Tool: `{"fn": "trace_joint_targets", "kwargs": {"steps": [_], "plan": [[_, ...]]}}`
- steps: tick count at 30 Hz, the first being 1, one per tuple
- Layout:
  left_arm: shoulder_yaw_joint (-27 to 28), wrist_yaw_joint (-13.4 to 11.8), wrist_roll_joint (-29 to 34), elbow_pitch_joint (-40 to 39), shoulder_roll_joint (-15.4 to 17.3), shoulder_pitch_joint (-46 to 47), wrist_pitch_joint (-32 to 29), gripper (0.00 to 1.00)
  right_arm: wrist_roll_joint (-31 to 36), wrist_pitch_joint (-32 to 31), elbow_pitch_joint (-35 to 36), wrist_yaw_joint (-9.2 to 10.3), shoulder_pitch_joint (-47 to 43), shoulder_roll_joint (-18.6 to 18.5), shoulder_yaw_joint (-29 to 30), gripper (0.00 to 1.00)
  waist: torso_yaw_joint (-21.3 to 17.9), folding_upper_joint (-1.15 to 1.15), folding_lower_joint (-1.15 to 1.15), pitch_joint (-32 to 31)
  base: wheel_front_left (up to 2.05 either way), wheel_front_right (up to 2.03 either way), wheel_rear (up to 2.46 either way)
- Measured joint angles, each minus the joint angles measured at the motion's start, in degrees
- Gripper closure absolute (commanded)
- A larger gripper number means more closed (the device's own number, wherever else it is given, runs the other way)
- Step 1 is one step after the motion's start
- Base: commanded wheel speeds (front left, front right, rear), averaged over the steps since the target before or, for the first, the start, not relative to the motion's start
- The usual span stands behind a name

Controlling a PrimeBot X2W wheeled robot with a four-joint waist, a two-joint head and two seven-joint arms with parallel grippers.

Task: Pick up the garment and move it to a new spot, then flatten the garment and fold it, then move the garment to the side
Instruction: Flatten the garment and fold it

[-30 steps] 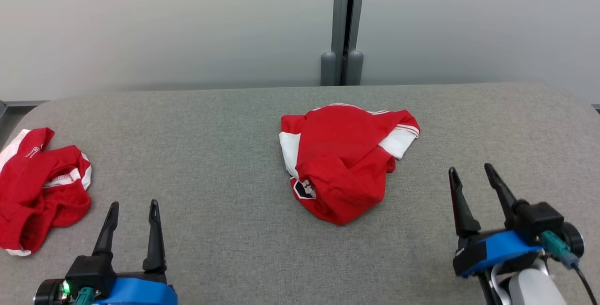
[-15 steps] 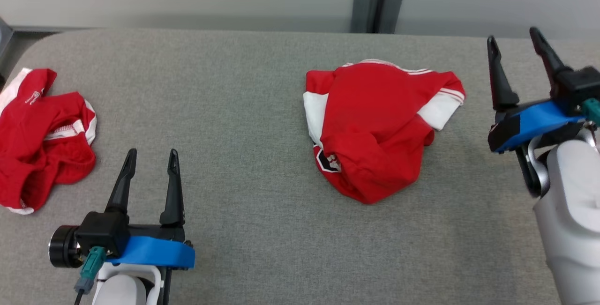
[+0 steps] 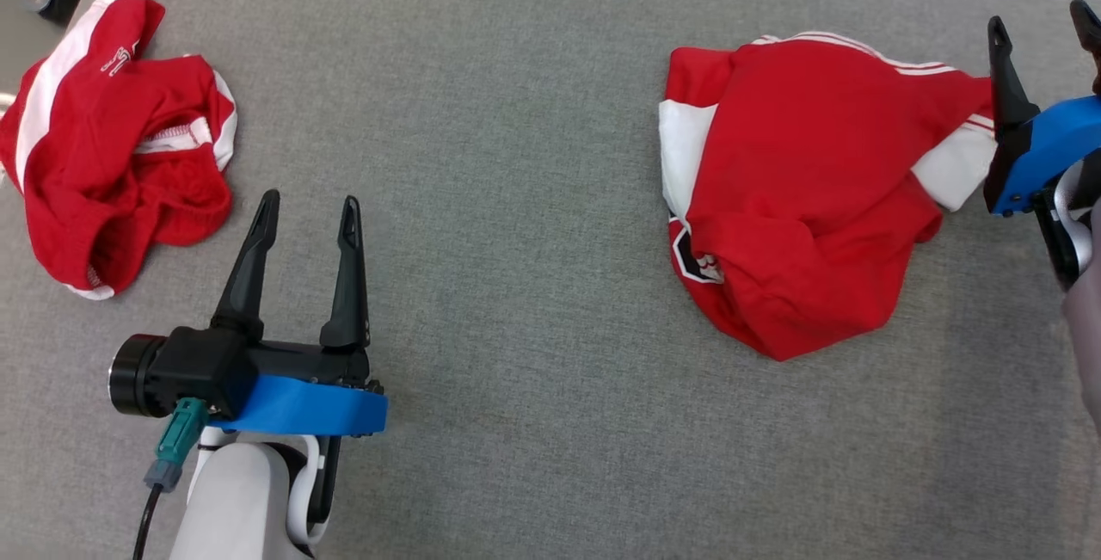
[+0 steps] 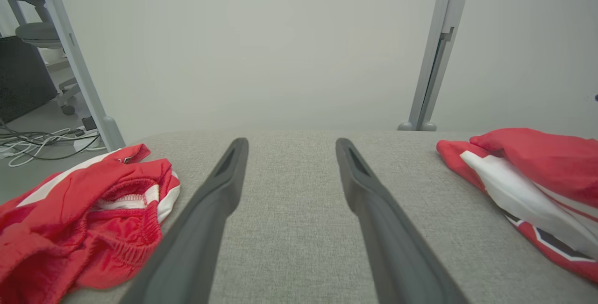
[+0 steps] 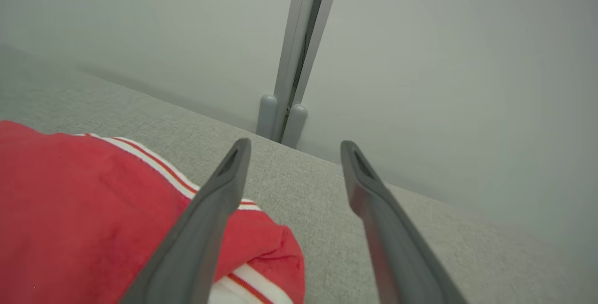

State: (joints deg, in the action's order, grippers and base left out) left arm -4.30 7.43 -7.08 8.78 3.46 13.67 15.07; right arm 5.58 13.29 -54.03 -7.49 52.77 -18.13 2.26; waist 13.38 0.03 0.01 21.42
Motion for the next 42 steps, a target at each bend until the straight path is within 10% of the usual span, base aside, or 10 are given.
{"fn": "trace_joint_targets", "kwargs": {"steps": [17, 18, 19, 21, 42], "plan": [[-1.05, 0.00, -0.57, 1.00, -0.19, 1.69, 0.00, 0.00, 3.37, -3.44, -16.14, 0.00, 3.67, -1.72, 3.55, 0.00, 2.76, -0.03, -0.02, 3.15, 0.00, 0.00, 0.00], [-1.07, 0.00, -0.57, 1.09, -0.16, 1.75, 0.00, 0.00, 3.27, -3.93, -16.44, 0.00, 3.67, -1.42, 3.68, 0.07, 2.63, -0.03, -0.02, 3.07, 0.00, 0.00, 0.00], [-1.05, 0.00, -0.57, 1.16, -0.13, 1.79, 0.00, 0.00, 3.13, -4.41, -16.67, 0.01, 3.70, -1.13, 3.76, 0.53, 2.51, -0.03, -0.02, 3.02, 0.00, 0.00, 0.00], [-1.14, 0.00, -0.57, 1.36, -0.13, 1.99, 0.00, 0.00, 2.40, -5.48, -17.10, 0.01, 3.78, -0.49, 4.11, 1.00, 2.37, -0.03, -0.02, 2.90, 0.00, 0.00, 0.00], [1.59, 0.00, -0.32, 1.53, 0.32, -2.76, 0.00, 0.00, -8.71, -1.91, -19.36, -0.01, 0.18, -2.16, -0.36, 1.00, -2.37, -0.03, -0.02, -7.31, 0.00, 0.00, 0.00]]}}
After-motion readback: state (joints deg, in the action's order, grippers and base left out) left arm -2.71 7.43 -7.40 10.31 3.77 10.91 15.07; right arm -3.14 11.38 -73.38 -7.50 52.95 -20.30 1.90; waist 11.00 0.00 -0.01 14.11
